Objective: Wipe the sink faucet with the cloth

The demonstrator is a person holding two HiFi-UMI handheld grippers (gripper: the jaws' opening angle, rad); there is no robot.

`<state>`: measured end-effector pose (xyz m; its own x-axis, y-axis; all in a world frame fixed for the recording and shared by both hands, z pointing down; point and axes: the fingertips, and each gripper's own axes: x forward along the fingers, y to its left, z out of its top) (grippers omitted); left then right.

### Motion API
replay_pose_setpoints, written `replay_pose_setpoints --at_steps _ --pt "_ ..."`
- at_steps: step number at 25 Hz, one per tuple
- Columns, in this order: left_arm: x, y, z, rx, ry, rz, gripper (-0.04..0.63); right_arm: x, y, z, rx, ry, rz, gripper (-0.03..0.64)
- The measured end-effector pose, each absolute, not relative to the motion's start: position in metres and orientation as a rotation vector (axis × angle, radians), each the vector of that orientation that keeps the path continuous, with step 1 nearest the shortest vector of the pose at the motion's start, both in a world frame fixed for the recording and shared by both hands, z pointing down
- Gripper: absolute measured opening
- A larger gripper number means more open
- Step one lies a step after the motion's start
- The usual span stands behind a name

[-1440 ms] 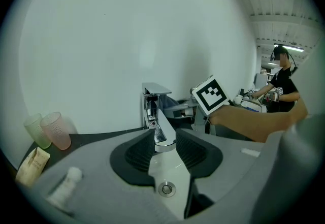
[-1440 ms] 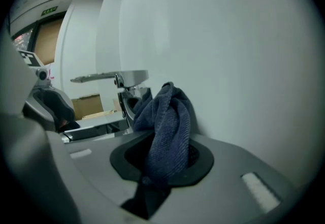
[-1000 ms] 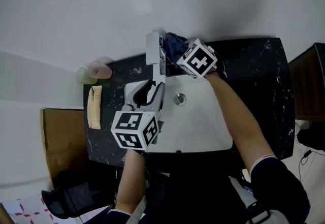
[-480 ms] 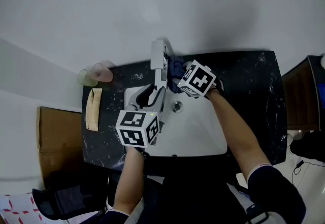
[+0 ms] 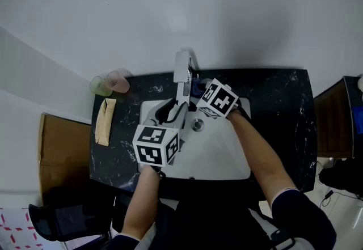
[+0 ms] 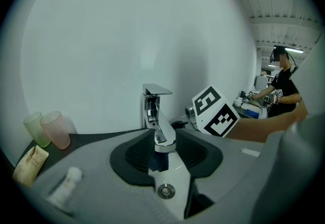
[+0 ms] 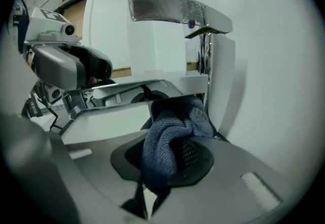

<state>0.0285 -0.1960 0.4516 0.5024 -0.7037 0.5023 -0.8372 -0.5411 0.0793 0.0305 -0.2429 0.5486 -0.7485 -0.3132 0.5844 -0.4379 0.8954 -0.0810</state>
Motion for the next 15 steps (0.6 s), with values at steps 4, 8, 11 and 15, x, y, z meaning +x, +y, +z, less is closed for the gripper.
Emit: replay_pose_setpoints --at_steps 4,8,11,15 --pt "0.029 -0.196 0.452 2.438 -1.297 0.606 0.136 0.037 -0.25 0.539 0.663 -2.518 0.242 0.071" --pt "0.029 -0.197 0.452 2.44 -1.303 0.611 0.135 0.045 -0.254 0.526 0.723 -2.537 0.199 0.071" --pt "0.029 -0.196 0.452 2.44 -1.306 0.609 0.137 0.05 -0.249 0.52 0.735 -2.532 0.176 0.071" --pt "0.029 -0.196 0.452 2.442 -1.306 0.601 0.137 0.058 -0.233 0.511 0.727 -2.522 0.151 0.071"
